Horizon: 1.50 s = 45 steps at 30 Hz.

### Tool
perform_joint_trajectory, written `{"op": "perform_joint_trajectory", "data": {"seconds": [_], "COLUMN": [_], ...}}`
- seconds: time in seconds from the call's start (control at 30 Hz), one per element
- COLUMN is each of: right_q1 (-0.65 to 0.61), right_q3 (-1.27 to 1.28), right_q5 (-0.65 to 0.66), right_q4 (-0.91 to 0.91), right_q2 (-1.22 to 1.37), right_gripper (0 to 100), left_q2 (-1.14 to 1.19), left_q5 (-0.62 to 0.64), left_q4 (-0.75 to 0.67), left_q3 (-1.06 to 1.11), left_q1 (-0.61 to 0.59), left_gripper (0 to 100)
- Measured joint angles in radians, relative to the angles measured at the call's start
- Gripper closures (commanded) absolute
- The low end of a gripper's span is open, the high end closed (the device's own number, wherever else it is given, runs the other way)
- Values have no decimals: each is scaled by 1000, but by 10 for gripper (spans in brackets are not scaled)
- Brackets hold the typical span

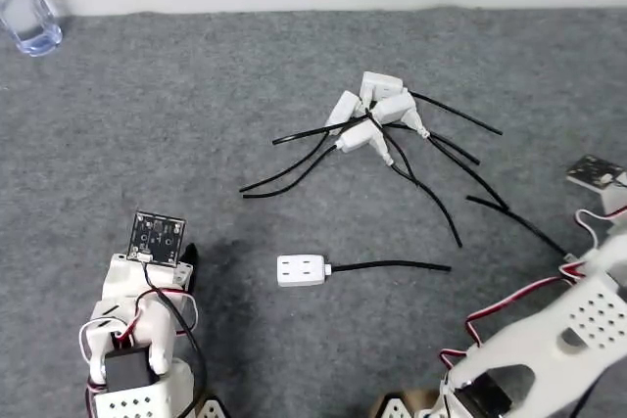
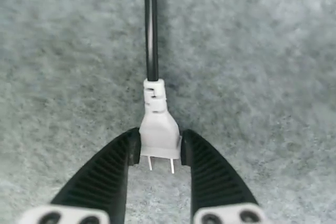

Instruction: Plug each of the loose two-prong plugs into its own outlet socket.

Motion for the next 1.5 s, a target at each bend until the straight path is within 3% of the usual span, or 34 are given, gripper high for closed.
{"op": "perform_joint_trajectory", "data": {"seconds": [0.1,0.63,0.73,0.8,1.03,1.3,1.5], "right_q1": [-2,-49,-60,-64,-84,-92,-92], "right_q3": [5,2,3,3,18,14,14], "right_q5": [0,0,0,0,-11,-334,-697], "right_q4": [6,81,87,87,112,236,236], "right_q2": [-5,-3,-3,-3,-2,-120,-269], "right_gripper": [836,879,898,990,992,991,991], "left_q2": [0,0,0,0,0,0,0], "left_q5": [0,0,0,0,0,0,0], "left_q4": [0,0,0,0,0,0,0], "left_q3": [0,0,0,0,0,0,0], "left_q1": [0,0,0,0,0,0,0], "left_gripper": [793,793,793,793,793,793,793]}}
